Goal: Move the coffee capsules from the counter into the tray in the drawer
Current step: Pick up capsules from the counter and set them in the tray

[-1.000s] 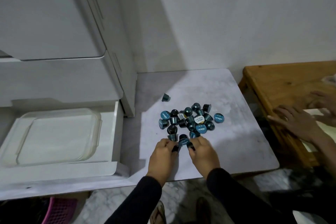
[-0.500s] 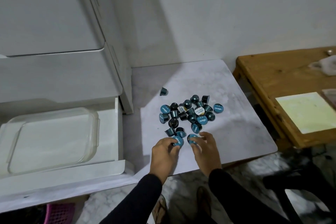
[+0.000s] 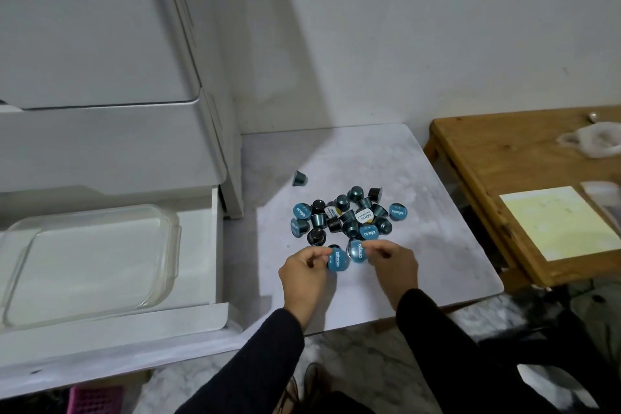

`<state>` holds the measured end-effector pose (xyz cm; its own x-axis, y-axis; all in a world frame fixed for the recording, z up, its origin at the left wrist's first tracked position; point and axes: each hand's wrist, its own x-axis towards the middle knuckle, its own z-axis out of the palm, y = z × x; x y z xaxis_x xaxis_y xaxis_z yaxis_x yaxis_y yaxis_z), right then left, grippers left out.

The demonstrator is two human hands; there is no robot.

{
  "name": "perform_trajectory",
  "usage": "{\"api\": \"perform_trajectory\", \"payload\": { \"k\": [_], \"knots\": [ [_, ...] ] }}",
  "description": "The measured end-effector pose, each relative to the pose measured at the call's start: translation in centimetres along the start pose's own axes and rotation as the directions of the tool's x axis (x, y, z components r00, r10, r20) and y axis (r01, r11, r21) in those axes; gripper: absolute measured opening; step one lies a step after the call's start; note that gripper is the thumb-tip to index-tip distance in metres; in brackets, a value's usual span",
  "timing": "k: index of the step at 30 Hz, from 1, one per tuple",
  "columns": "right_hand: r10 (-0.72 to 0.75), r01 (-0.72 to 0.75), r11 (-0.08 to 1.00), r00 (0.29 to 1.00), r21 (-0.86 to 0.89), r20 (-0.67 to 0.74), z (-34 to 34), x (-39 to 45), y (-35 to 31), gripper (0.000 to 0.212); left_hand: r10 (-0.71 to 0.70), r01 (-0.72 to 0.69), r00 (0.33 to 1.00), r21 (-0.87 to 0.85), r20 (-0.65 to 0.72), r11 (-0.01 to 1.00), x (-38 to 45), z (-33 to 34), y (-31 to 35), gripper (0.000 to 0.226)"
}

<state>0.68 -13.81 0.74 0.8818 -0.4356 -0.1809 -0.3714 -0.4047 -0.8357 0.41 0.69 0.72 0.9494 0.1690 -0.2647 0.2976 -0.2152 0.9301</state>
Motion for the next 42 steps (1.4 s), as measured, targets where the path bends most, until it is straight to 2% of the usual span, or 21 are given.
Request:
{"api": "perform_trajectory", "payload": {
  "k": [5, 11, 15, 18, 22, 26, 32, 42],
  "knots": [
    [-0.097, 0.057, 0.965, 0.985, 0.257, 0.146, -1.5, 2.2, -5.7, 0.021, 0.076, -0.076, 0.997, -0.131, 0.002, 0.989, 0.6, -2.3, 5.8, 0.029],
    [-0.231, 0.118, 0.938, 0.915, 0.327, 0.332, 0.4, 2.1, -13.9, 0.025, 0.242, -0.236, 0.968, -0.080, 0.072, 0.969, 1.7, -11.1, 11.7, 0.024],
    [-0.326, 0.195, 0.932, 0.818, 0.305, 0.474, 4.1, -0.2, -18.0, 0.029, 0.276, -0.293, 0.952, 0.133, 0.131, 0.947, 2.8, -20.0, 12.2, 0.024],
    [-0.354, 0.213, 0.931, 0.730, 0.298, 0.584, 8.5, -3.1, -20.5, 0.028, 0.233, -0.278, 0.957, 0.316, 0.171, 0.907, 4.4, -27.4, 10.6, 0.027],
    [-0.322, 0.246, 0.945, 0.598, 0.214, 0.734, 16.3, -7.0, -22.7, 0.021, 0.123, -0.239, 0.962, 0.539, 0.242, 0.808, 7.2, -36.6, 7.0, 0.022],
    [-0.224, 0.232, 0.966, 0.526, 0.115, 0.820, 25.1, -9.7, -23.9, 0.025, 0.024, -0.244, 0.941, 0.630, 0.337, 0.737, 9.8, -43.1, 2.6, 0.018],
    [-0.099, 0.246, 0.968, 0.547, -0.047, 0.831, 33.6, -12.5, -23.8, 0.023, -0.038, -0.318, 0.884, 0.660, 0.465, 0.681, 11.7, -47.1, -3.1, 0.018],
    [0.049, 0.203, 0.959, 0.570, -0.197, 0.821, 36.9, -14.8, -22.4, 0.031, -0.082, -0.434, 0.808, 0.683, 0.583, 0.587, 12.4, -47.9, -6.1, 0.025]
  ]
}}
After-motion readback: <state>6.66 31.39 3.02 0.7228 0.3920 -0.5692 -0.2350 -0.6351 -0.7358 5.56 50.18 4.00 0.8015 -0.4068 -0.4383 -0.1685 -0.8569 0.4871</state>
